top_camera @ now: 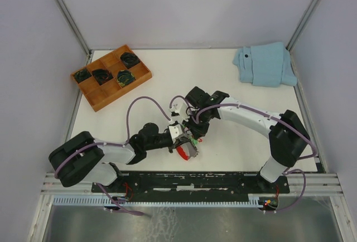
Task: Put the keys on the keyring
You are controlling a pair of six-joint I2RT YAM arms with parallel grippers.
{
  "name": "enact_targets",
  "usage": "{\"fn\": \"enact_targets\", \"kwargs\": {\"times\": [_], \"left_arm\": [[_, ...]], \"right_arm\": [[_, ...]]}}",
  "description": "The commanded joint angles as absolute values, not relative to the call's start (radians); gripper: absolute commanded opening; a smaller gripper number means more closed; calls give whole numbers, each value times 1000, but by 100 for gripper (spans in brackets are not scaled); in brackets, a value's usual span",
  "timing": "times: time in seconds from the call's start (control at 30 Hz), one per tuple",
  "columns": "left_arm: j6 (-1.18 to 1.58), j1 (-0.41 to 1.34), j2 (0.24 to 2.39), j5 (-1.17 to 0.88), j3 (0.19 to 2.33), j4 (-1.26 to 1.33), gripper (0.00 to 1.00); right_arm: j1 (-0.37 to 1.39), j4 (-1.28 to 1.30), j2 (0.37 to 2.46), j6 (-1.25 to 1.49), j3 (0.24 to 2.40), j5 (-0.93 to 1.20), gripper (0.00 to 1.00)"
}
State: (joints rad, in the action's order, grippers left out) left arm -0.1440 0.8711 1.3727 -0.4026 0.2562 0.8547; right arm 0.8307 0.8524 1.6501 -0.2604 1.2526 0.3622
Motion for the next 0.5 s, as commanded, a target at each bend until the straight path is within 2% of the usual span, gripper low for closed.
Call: {"fn": "enact_targets", "kwargs": {"times": [0.0,0.27,0.47], "left_arm": [[-203,901,1305,-429,290,848,3],[-350,1051,1235,-287,337,756,3],[-367,1064,1273,-259,347,773,3]], "right_arm": [[816,885,1726,-285,1288,381,1],[817,935,1832,-311,1376,449,1],[820,939,1848,-314,1382,429,1]]}}
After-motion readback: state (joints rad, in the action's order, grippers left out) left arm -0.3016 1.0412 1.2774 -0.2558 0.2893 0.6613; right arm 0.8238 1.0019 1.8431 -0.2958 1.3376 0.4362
